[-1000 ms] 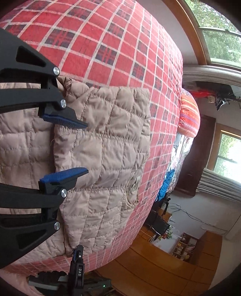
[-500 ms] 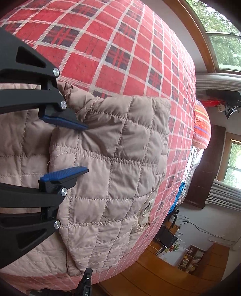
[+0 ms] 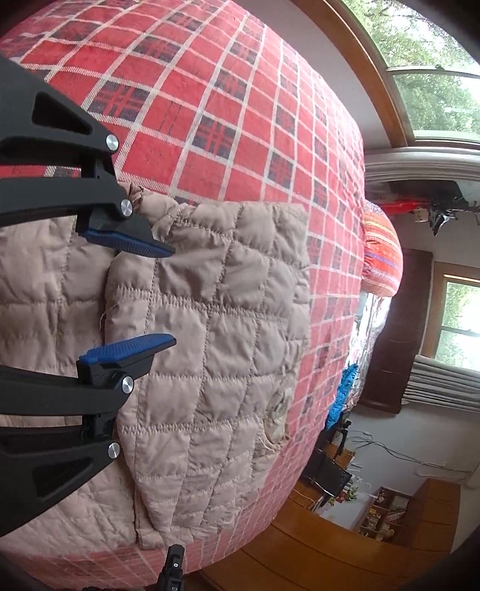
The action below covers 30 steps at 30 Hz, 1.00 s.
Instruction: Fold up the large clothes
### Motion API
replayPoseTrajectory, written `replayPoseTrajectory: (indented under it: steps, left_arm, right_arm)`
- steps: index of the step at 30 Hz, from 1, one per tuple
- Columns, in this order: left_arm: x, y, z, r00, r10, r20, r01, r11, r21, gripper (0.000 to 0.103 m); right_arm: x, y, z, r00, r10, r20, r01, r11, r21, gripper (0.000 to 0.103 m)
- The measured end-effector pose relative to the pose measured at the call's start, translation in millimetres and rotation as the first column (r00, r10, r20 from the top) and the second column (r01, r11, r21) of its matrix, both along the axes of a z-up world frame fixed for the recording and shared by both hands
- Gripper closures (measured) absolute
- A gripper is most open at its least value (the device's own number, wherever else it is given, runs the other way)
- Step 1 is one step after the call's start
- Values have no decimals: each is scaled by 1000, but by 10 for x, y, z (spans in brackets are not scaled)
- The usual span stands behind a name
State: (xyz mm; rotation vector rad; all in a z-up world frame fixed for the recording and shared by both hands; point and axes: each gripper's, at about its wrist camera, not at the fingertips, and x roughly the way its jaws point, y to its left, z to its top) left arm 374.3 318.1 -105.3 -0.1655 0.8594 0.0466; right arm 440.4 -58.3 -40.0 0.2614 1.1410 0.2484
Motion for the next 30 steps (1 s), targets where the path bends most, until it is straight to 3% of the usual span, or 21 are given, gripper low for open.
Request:
replayPoseTrajectory:
  steps: [6,14,21,26,30]
  left_arm:
    - [5,-373,62,997,-73,-15,73,997,34,57]
    - [241,-385,-373,991,-60,-119,66,997,47,57]
    - [275,-348,-482,989,-76,-127,81,996,31,56]
    - [140,-349,-320,989,-75,-128,79,996,33,55]
    - [-252,-274,-38,990,-111,-83,116,991,63,47]
  right_arm:
    - [-55,399,92,995,98,1,-98,995,-17,89]
    - [139,579,-331,992,104,-77,-110,991,-76,91]
    - [227,501,-610,990,94,-109,-95,995,-10,93]
    - [19,409,-375,994,98,-54,-98,995,12,86]
    - [-464,281,-6,988,150,27,-151,988,40,77]
